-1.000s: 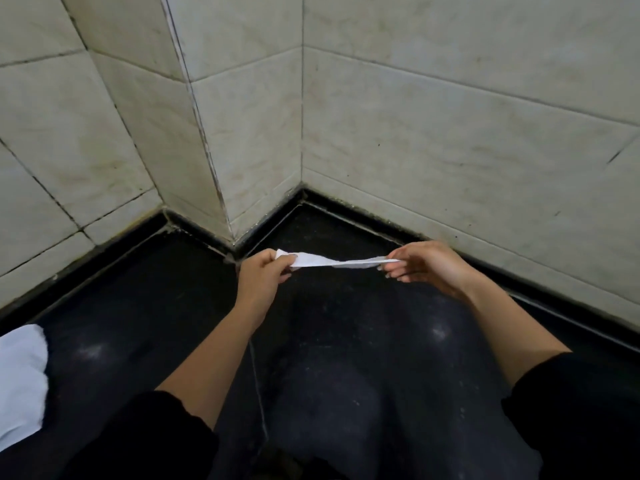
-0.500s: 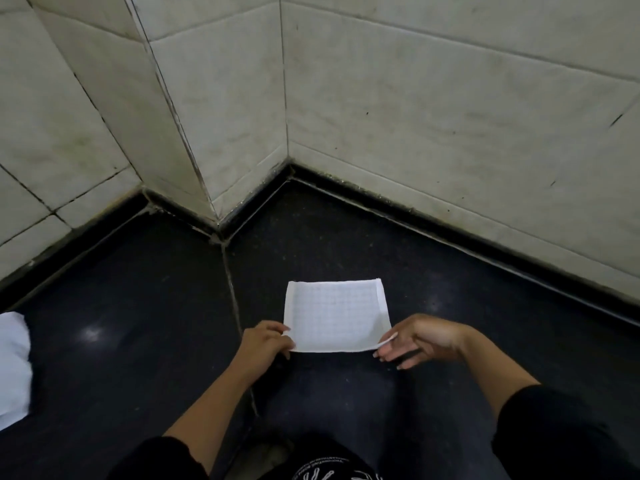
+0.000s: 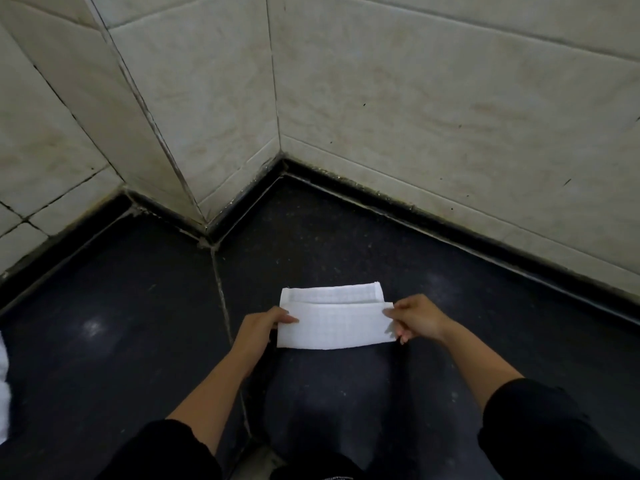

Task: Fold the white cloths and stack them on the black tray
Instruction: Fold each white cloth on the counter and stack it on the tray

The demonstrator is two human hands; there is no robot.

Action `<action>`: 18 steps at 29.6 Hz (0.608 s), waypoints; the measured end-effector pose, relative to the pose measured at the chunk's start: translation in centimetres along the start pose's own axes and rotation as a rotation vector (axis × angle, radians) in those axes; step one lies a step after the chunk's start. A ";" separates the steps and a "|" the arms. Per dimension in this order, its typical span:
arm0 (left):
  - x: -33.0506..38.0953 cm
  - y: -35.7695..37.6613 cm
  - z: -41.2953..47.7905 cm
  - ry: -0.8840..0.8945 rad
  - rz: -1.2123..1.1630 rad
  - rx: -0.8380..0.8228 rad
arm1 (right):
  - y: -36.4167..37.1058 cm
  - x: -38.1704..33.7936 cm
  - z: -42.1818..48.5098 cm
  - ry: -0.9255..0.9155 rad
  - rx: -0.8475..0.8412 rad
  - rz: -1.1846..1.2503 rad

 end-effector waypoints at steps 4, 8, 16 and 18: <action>1.1 -0.5 1.5 0.075 0.150 0.034 | -1.9 -0.7 1.4 -0.058 0.175 -0.086; 1.7 -0.8 4.5 0.121 0.442 0.050 | -3.2 -0.9 4.8 -0.022 0.285 -0.161; 1.0 -0.8 4.8 0.141 0.569 0.140 | -3.2 -0.4 5.4 0.060 0.373 -0.341; 0.8 -1.0 4.6 0.139 0.579 0.160 | -3.4 0.0 4.9 0.064 0.400 -0.357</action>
Point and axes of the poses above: each hand's wrist, its own z-axis towards the middle knuckle, its own y-axis out of the palm, x = y × z, the point moved 10 cm from there along z, towards the middle knuckle, and after that the axes turned 11 degrees about -x, right-handed, at the moved point
